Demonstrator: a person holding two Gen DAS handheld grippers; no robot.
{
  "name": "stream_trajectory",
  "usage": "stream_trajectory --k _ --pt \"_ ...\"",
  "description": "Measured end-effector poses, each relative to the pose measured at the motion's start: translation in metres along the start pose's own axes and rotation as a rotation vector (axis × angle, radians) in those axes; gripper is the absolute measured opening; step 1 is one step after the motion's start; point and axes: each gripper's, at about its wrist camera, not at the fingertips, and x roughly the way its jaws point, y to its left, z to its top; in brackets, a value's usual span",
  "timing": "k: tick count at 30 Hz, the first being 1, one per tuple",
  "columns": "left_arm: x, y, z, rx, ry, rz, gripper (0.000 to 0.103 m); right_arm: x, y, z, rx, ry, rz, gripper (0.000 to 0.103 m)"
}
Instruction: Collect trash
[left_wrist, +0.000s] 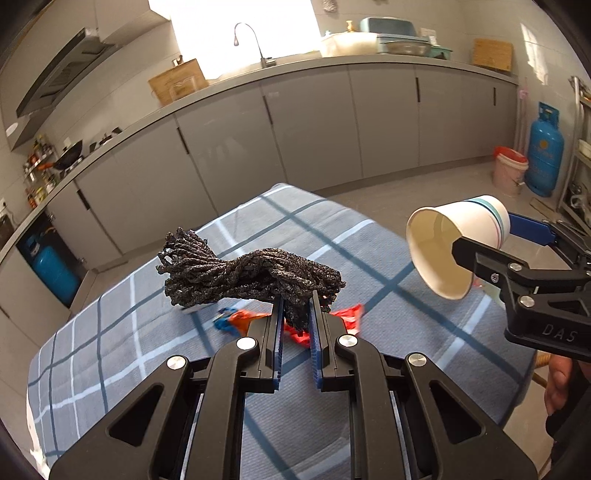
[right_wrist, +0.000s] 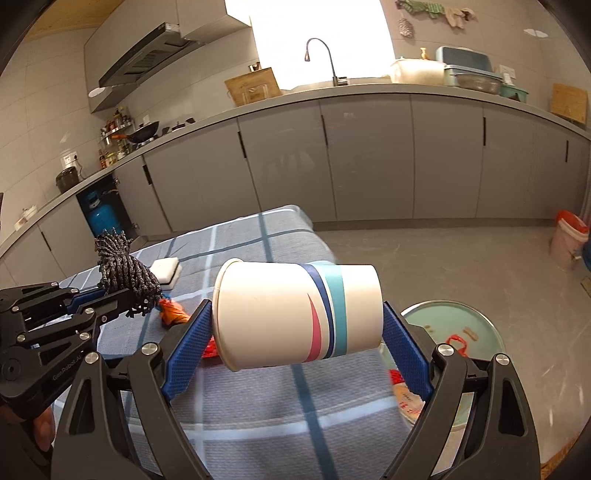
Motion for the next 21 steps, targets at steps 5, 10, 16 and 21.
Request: stream_trajectory --k 5,10,16,21 --pt "0.004 -0.024 0.01 0.042 -0.015 -0.038 0.014 -0.004 -0.025 -0.004 0.038 -0.002 -0.038 0.088" --pt "0.006 -0.05 0.014 0.084 -0.025 -0.081 0.014 -0.009 -0.049 -0.009 0.059 -0.001 -0.077 0.088" --pt "0.012 -0.075 0.02 0.122 -0.028 -0.127 0.014 -0.013 -0.073 -0.013 0.077 0.002 -0.125 0.088" --pt "0.017 -0.091 0.025 0.148 -0.03 -0.155 0.014 -0.016 -0.09 -0.016 0.096 -0.001 -0.15 0.088"
